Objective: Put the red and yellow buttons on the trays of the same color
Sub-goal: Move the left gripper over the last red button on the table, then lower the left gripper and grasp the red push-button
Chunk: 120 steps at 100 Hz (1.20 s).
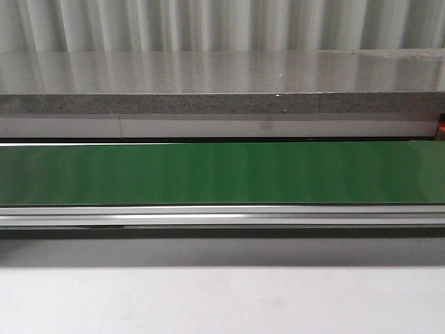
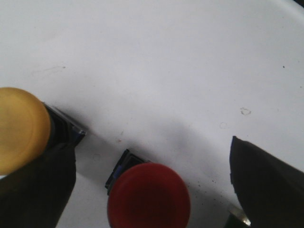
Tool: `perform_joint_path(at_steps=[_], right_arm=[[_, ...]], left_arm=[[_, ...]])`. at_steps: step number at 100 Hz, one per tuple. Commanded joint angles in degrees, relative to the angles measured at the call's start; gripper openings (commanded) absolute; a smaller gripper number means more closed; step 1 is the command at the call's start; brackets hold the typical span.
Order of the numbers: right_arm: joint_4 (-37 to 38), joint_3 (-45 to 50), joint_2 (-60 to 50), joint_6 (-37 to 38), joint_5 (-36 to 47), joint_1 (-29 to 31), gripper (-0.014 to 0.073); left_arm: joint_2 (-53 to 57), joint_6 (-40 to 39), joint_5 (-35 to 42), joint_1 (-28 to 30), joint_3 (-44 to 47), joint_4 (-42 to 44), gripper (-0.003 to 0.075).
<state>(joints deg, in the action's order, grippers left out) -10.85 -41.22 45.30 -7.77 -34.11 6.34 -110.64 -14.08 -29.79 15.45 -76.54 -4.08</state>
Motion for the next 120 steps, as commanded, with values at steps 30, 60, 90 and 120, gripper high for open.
perform_joint_path(at_steps=[30,60,90,120], right_arm=[[-0.41,-1.5,-0.6,-0.58,3.29,-0.01,-0.0067],[-0.41,-1.5,-0.6,-0.58,3.29,-0.01,-0.0067],[-0.41,-1.5,-0.6,-0.58,3.29,-0.01,-0.0067],[-0.41,-1.5,-0.6,-0.58,3.29,-0.01,-0.0067]], left_arm=[[2.3,-0.45,2.67,0.12,-1.7,-0.93,0.044],[2.58,-0.35,-0.88,0.12,-1.7,-1.53,0.0035],[10.21,2.92,-1.01,0.12,-1.7,-2.63,-0.002],[21.78,14.08,-9.66,0.12,-1.7,-8.58,-0.002]])
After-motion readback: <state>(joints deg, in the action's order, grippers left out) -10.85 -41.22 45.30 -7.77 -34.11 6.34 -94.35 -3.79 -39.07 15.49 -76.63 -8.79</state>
